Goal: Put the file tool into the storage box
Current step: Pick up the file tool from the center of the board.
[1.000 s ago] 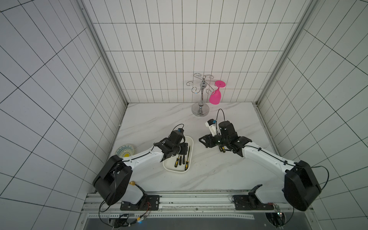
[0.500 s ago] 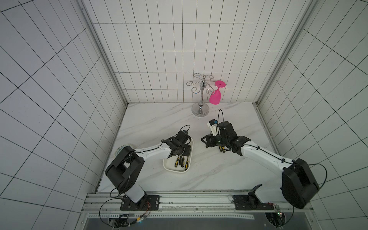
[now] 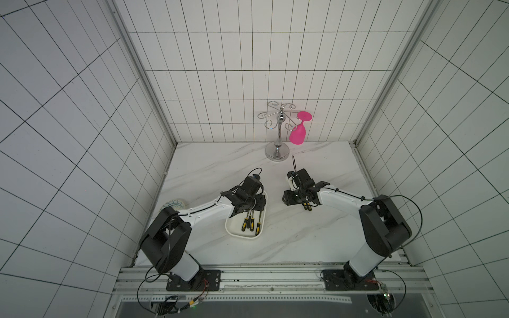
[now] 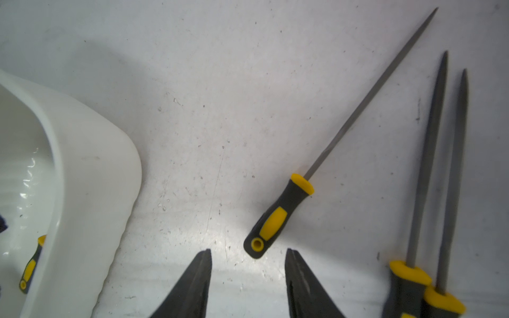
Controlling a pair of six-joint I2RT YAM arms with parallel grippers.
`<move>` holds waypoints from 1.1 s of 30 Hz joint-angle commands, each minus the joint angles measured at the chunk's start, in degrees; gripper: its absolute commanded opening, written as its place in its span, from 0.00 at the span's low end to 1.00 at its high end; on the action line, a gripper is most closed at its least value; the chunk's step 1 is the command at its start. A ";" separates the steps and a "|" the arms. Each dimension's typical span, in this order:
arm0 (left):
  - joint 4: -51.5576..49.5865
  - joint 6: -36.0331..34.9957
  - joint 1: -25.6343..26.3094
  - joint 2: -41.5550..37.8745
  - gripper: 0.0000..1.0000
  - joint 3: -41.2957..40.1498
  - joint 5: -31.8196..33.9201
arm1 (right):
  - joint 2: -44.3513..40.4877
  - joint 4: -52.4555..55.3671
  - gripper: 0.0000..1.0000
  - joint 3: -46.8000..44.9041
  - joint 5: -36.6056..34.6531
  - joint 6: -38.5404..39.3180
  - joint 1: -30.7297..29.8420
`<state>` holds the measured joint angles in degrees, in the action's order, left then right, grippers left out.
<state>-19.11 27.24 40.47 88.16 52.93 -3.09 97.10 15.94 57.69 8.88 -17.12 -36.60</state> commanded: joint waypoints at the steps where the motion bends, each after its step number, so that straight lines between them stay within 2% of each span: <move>1: 1.01 0.33 0.14 -1.58 0.46 -0.06 1.01 | 3.11 1.48 0.48 3.30 -3.00 1.61 0.15; 8: 1.18 0.53 0.14 -3.23 0.46 -0.63 1.99 | 7.60 2.56 0.45 4.18 -8.22 3.22 -0.67; 10: 1.10 0.57 0.12 -3.68 0.46 -0.63 2.43 | 8.64 3.21 0.39 4.27 -9.41 3.33 -0.91; 14: 1.27 1.03 -0.37 -4.62 0.48 -0.20 2.40 | 8.44 3.37 0.19 3.34 -11.18 3.52 -1.19; 18: 2.83 2.99 -1.85 -5.62 0.51 -0.02 0.02 | 4.89 3.39 0.07 2.30 -10.95 3.58 -1.06; 22: 5.66 4.55 -3.02 -6.33 0.52 -0.19 -2.74 | -2.70 2.12 0.03 0.66 -6.69 3.43 -1.11; 27: 9.30 6.24 -3.37 -6.34 0.53 -0.10 -5.77 | -11.32 -2.41 0.03 -2.63 5.49 1.76 -1.19; 31: 13.32 7.85 -3.38 -5.68 0.54 -0.19 -7.98 | -13.13 -3.96 0.02 -3.31 14.12 0.41 -1.75; 33: 15.30 8.49 -3.39 -5.38 0.54 -0.28 -9.05 | -13.10 -3.88 0.02 -2.96 16.17 0.88 -2.46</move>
<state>-9.02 34.15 37.32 82.89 52.69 -9.47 83.72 12.82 56.75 17.78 -15.49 -38.02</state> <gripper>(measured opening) 0.537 0.178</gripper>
